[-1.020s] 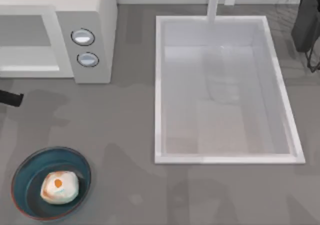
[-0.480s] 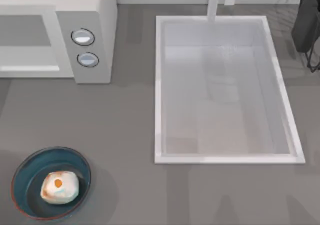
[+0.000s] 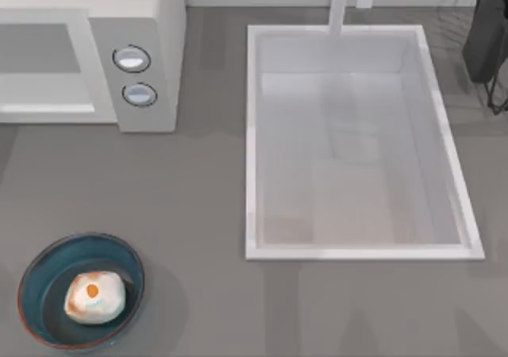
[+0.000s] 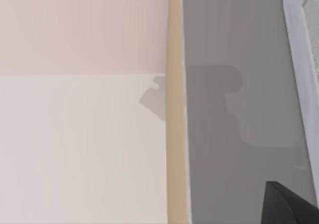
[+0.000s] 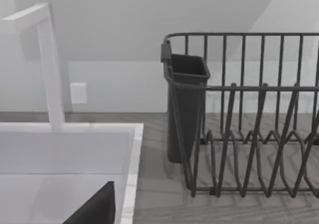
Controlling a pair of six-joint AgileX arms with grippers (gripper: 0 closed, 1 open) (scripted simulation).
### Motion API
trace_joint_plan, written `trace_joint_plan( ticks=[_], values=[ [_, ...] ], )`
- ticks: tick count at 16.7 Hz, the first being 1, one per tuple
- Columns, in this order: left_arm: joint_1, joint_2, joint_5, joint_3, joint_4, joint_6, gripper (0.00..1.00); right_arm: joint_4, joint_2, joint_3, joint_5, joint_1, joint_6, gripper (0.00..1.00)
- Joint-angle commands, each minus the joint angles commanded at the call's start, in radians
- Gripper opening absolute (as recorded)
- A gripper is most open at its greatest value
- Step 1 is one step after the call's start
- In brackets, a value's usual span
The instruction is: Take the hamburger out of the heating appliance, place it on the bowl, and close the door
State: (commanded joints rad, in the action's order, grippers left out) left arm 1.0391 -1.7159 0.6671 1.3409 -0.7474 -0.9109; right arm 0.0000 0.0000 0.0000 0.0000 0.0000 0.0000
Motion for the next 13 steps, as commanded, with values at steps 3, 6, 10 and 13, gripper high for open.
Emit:
trace_joint_plan(
  ticks=[3,6,10,13],
  values=[
    [-0.01,0.009,0.007,-0.002,0.001,0.008,0.0,0.0,0.0,0.0,0.0,0.0,0.0,1.0],
    [-0.009,-0.006,0.006,-0.033,0.04,0.007,0.0,0.0,0.0,0.0,0.0,0.0,0.0,1.0],
    [-0.003,-0.066,0.004,-0.151,0.229,0.001,0.0,0.0,0.0,0.0,0.0,0.0,0.0,1.0],
    [0.001,-0.11,0.003,-0.238,0.355,-0.003,0.0,0.0,0.0,0.0,0.0,0.0,0.0,1.0]
  ],
)
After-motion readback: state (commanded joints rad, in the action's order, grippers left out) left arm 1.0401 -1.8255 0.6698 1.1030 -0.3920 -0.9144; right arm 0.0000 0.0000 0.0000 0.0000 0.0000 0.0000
